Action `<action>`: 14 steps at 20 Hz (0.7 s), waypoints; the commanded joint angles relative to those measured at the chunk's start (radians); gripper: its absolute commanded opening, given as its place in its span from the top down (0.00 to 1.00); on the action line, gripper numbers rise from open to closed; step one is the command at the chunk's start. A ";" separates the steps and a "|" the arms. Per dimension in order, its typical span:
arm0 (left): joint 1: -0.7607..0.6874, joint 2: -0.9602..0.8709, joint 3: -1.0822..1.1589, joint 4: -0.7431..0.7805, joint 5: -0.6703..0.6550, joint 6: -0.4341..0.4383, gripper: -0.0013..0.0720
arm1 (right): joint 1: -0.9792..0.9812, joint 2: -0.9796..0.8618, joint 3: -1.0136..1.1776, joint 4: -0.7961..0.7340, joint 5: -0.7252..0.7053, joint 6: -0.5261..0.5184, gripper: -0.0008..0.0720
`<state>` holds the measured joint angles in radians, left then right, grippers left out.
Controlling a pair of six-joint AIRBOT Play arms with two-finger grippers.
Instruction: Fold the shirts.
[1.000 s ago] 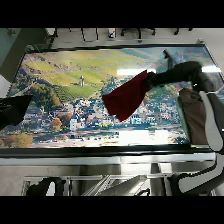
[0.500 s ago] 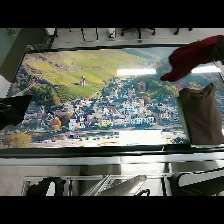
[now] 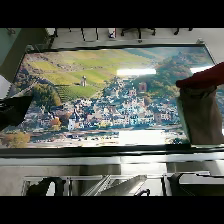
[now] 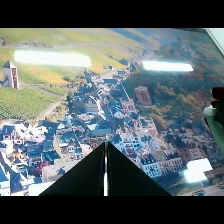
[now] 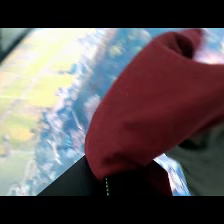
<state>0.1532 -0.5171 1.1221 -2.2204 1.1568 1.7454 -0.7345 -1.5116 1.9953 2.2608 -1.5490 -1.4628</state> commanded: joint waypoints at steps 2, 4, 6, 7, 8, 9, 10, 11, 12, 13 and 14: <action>-0.001 0.000 0.000 0.000 0.043 0.000 0.96 | -0.011 0.083 -0.042 -0.308 -0.275 0.206 0.97; -0.001 0.000 0.000 0.001 0.065 0.001 0.96 | -0.011 0.164 -0.098 -0.441 -0.289 0.275 0.97; -0.001 0.000 0.000 0.001 0.089 0.001 0.96 | -0.011 0.241 -0.180 -0.525 -0.292 0.290 0.97; -0.001 0.000 -0.001 0.002 0.097 0.001 0.96 | -0.012 0.268 -0.229 -0.550 -0.297 0.290 0.96; -0.001 0.000 0.000 0.003 0.105 0.002 0.96 | -0.012 0.293 -0.290 -0.570 -0.295 0.291 0.96; -0.001 0.000 0.000 0.002 0.109 0.003 0.96 | -0.011 0.313 -0.353 -0.584 -0.294 0.302 0.96; -0.001 0.000 0.000 0.002 0.114 0.013 0.96 | -0.011 0.329 -0.422 -0.586 -0.291 0.312 0.96; -0.001 0.000 0.000 0.002 0.114 0.015 0.96 | -0.011 0.345 -0.497 -0.586 -0.274 0.312 0.96; -0.001 0.000 0.000 0.002 0.114 0.019 0.96 | -0.011 0.358 -0.560 -0.586 -0.246 0.312 0.96; -0.001 0.000 0.000 0.002 0.114 0.020 0.96 | -0.011 0.369 -0.620 -0.586 -0.214 0.312 0.96; -0.001 0.000 0.000 0.002 0.113 0.020 0.96 | -0.011 0.371 -0.661 -0.586 -0.196 0.312 0.95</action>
<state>0.1532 -0.5171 1.1221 -2.2192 1.2625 1.7573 -0.7456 -1.1751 1.4849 1.7077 -1.7943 -1.1652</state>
